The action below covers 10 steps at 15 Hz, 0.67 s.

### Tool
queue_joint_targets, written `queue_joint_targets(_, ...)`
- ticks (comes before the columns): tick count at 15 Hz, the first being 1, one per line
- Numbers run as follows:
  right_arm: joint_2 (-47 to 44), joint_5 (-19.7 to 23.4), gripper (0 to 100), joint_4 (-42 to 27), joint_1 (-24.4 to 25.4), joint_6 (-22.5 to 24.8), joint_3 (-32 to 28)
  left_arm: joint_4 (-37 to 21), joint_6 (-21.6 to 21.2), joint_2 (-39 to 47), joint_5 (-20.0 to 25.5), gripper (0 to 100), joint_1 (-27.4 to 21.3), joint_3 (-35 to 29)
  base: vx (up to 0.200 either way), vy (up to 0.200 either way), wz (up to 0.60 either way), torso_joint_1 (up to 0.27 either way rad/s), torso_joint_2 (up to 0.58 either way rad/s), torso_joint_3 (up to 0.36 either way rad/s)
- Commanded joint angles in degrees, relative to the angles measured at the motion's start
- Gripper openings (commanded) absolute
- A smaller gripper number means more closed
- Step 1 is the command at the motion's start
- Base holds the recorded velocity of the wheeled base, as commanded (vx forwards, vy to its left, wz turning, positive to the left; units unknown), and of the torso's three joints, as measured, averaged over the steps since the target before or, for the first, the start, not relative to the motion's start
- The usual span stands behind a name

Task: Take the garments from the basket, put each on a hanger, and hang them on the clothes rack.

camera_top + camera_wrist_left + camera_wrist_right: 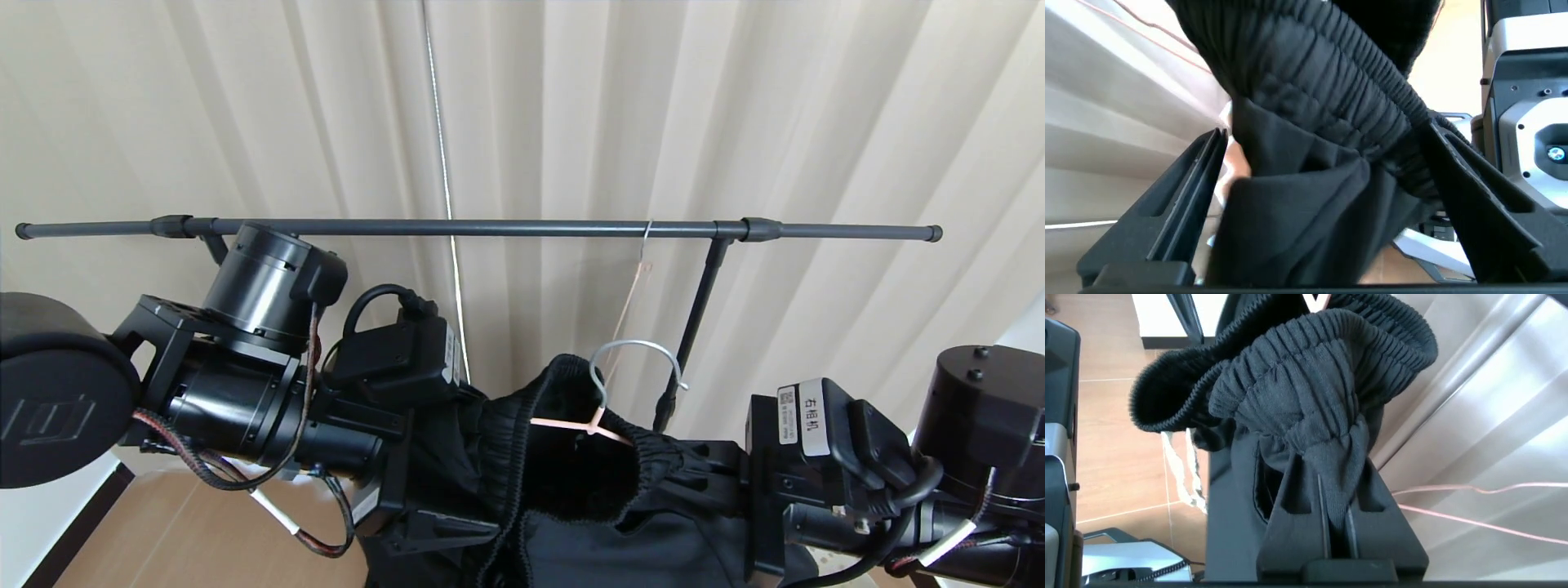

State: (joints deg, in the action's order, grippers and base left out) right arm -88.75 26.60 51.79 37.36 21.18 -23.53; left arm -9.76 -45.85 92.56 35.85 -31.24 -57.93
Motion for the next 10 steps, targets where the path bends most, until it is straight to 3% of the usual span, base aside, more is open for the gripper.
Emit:
queue_joint_targets(1,0.7,0.1,0,0.1,0.2,-0.1,0.0,0.0,0.0,1.1,0.0,100,-0.1,0.1,0.000,0.000,0.00,0.000,0.00,0.000)
queue_joint_targets(10,0.6,0.0,0,0.1,1.6,0.0,0.1,0.2,0.1,1.0,0.1,100,-0.6,-2.7,0.000,0.000,0.00,0.000,0.00,0.000)
